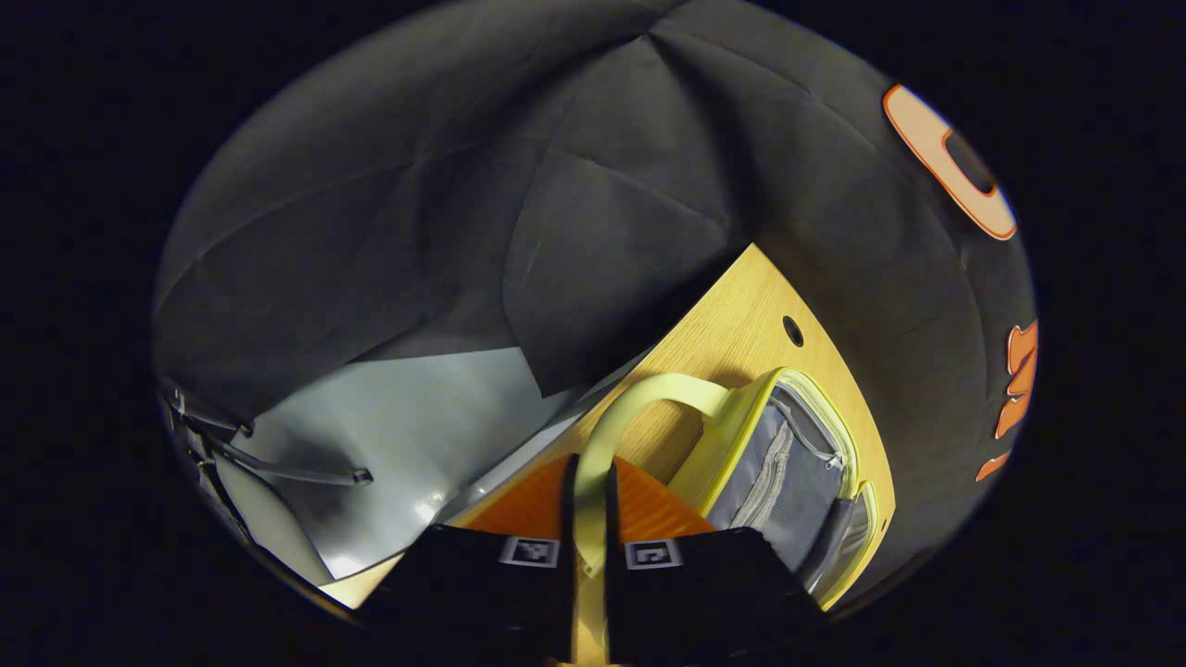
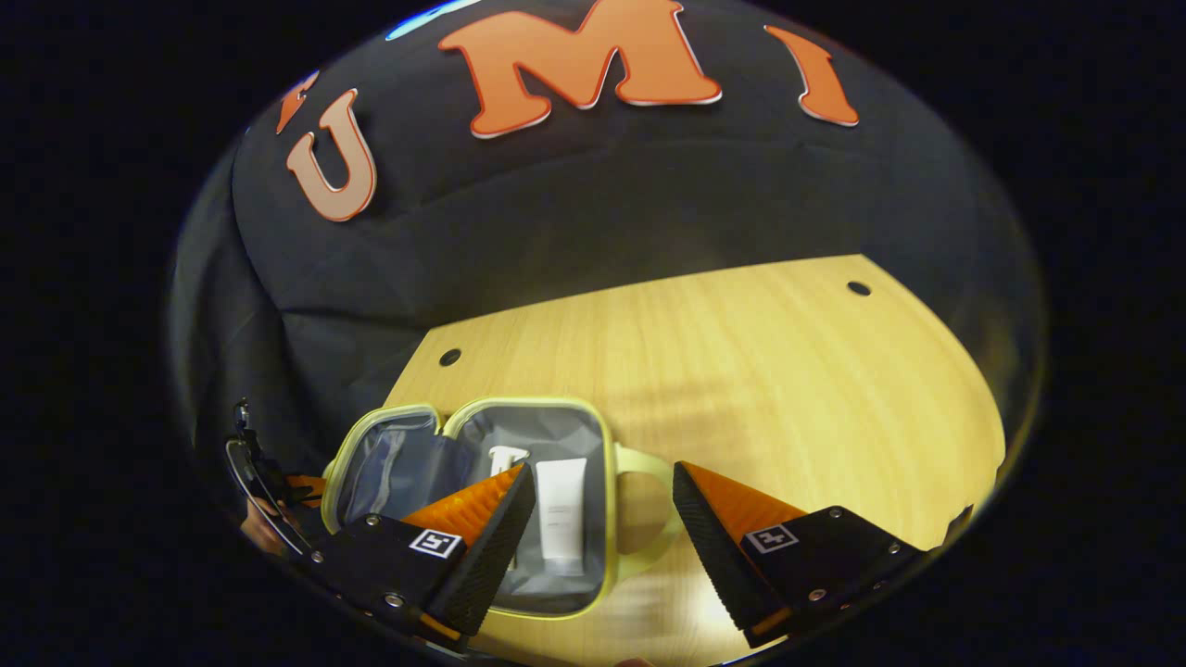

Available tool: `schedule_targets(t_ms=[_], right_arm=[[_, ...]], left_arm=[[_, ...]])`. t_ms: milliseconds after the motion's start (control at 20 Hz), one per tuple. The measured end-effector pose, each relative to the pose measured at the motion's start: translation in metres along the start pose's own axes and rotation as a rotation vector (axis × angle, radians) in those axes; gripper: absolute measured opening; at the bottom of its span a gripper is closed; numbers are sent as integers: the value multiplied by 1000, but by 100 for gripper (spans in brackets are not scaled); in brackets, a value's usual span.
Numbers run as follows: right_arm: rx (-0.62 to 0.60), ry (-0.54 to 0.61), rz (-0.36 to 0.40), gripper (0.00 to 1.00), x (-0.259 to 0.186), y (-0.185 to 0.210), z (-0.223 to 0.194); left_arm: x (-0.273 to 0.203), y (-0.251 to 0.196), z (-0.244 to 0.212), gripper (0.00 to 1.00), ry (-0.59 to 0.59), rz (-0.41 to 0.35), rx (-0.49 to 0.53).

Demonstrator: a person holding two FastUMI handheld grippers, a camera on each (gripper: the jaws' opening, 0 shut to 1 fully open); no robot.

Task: First open the suitcase, pack the skin care products into it, and then close the suitcase.

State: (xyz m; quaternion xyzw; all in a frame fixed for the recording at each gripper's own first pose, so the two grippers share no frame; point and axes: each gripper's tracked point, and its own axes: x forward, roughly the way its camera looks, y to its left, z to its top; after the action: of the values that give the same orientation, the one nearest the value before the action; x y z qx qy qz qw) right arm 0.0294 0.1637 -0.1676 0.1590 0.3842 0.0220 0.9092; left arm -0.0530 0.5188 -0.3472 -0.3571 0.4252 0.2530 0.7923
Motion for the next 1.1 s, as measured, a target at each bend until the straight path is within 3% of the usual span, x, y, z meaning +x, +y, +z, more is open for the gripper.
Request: schedule_targets(t_ms=[400,550,600,850,1100], right_arm=[[-28,-270,-158,95,-52,-56,60],[-29,-298,-189,96,-59,-67,68],[-29,-314,-196,96,-63,-69,71],[-75,-375,-224,96,-81,-82,85],[-112,-407,-245,95,-93,-106,95]], left_arm=[[-65,-48,38,11,-195,-72,304],[-98,-75,50,10,-253,-129,351],[-106,-86,51,5,-267,-147,370],[-165,-149,45,5,-367,-215,540],[-216,-228,19,5,-439,-298,648]])
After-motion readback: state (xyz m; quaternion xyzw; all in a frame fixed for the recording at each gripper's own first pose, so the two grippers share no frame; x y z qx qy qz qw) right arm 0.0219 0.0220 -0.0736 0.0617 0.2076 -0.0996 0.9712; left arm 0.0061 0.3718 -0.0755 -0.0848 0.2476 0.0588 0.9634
